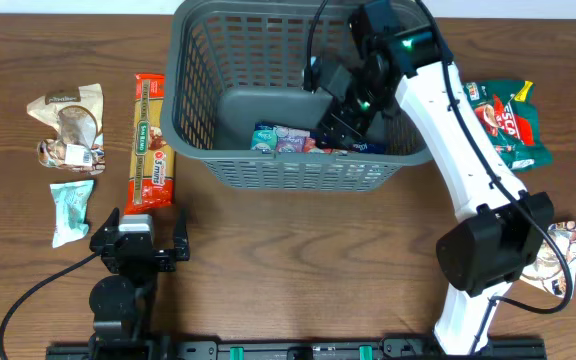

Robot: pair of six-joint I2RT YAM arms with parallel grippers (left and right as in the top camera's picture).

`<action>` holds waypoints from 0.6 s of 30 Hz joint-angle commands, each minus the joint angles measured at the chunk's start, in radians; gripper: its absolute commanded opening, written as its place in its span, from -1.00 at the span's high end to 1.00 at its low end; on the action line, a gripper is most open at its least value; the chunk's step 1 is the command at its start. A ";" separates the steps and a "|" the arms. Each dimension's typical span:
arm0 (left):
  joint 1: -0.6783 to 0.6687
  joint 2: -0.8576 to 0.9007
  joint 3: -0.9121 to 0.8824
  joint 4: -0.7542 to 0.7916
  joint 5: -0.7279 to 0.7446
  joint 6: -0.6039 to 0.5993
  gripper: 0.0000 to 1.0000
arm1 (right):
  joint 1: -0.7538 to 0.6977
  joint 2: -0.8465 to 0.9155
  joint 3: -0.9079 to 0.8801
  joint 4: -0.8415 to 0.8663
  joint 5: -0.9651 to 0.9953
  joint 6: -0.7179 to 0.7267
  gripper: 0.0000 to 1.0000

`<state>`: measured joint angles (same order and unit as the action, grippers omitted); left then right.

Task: Pack container
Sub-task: 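Lower the tissue pack into the basket and open the right gripper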

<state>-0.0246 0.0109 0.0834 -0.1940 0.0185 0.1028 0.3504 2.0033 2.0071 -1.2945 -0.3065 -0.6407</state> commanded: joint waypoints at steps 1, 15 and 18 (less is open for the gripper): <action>-0.004 -0.007 -0.016 -0.029 -0.008 0.006 -0.97 | -0.006 -0.063 0.100 0.038 0.080 0.172 -0.71; -0.004 -0.007 -0.016 -0.029 -0.008 0.006 -0.97 | -0.288 -0.257 0.495 -0.208 0.633 1.006 -0.98; -0.004 -0.007 -0.016 -0.029 -0.008 0.006 -0.97 | -0.353 -0.292 0.495 -0.225 0.596 1.007 -0.98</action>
<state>-0.0246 0.0109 0.0834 -0.1944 0.0185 0.1028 0.0277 1.7084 2.5050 -1.5085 0.2867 0.2615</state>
